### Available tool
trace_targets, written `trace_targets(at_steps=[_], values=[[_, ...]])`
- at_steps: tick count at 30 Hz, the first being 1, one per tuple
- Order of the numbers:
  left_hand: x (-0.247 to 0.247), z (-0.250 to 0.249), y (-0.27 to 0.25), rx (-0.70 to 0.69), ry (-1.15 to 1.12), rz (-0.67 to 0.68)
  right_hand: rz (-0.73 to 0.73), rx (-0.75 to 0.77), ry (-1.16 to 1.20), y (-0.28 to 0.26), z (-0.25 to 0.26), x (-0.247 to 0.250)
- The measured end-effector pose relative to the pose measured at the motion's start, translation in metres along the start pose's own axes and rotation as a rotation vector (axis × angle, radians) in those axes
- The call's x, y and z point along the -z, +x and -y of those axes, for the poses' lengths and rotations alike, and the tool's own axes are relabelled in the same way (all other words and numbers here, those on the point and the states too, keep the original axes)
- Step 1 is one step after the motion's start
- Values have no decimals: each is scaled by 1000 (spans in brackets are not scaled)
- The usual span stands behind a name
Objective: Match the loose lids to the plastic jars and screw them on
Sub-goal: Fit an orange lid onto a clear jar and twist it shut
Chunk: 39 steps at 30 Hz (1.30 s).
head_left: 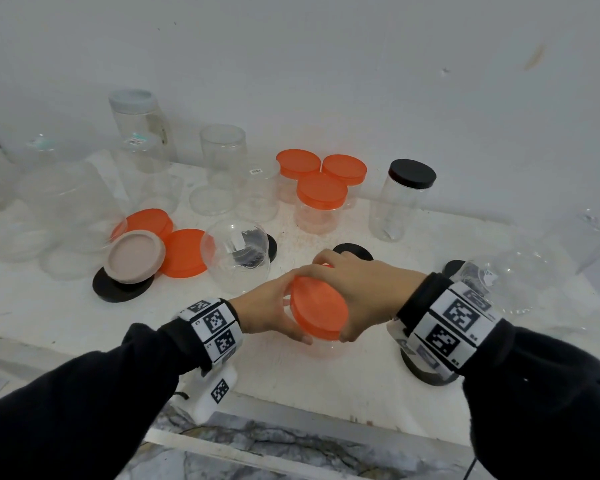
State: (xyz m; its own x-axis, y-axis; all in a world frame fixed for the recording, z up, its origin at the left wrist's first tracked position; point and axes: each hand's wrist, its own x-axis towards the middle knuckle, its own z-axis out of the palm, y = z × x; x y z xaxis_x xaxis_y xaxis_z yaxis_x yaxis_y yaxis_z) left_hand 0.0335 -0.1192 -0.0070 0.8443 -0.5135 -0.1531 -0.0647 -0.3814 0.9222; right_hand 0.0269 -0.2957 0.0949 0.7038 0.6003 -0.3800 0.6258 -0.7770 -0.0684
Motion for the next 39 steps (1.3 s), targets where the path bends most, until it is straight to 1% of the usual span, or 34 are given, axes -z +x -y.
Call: trace_targets(at_steps=[8,14,16,19,21,23,27,28,31,35,37,39], values=[[0,0,0,-18,20,-10,37,37,19,3,-4,0],[0,-1,-1,-22,42,-9,9,20,4,7,-6,0],[0,-3,-1,-18,40,-3,0,-16,-5,6,-5,0],[0,-3,-2,-12,55,-8,-48,-137,-36,6,3,-3],[0,-3,-2,-5,58,-3,-64,-191,-85,5,8,-5],[0,-3,-3,-7,59,8,-51,-171,-94,4,7,-6],[-1,-2,-3,-8,27,37,98,12,38,0,0,0],[-1,-2,-3,-10,25,44,111,36,48,0,-1,-1],[-1,-3,-4,-5,29,53,47,18,44,2,0,-4],[0,-1,-3,8,28,48,-66,-126,-48,2,5,-7],[-1,-1,-3,17,31,35,-47,-134,-53,2,4,-8],[-1,-1,-3,18,24,30,41,-41,16,0,2,-4]])
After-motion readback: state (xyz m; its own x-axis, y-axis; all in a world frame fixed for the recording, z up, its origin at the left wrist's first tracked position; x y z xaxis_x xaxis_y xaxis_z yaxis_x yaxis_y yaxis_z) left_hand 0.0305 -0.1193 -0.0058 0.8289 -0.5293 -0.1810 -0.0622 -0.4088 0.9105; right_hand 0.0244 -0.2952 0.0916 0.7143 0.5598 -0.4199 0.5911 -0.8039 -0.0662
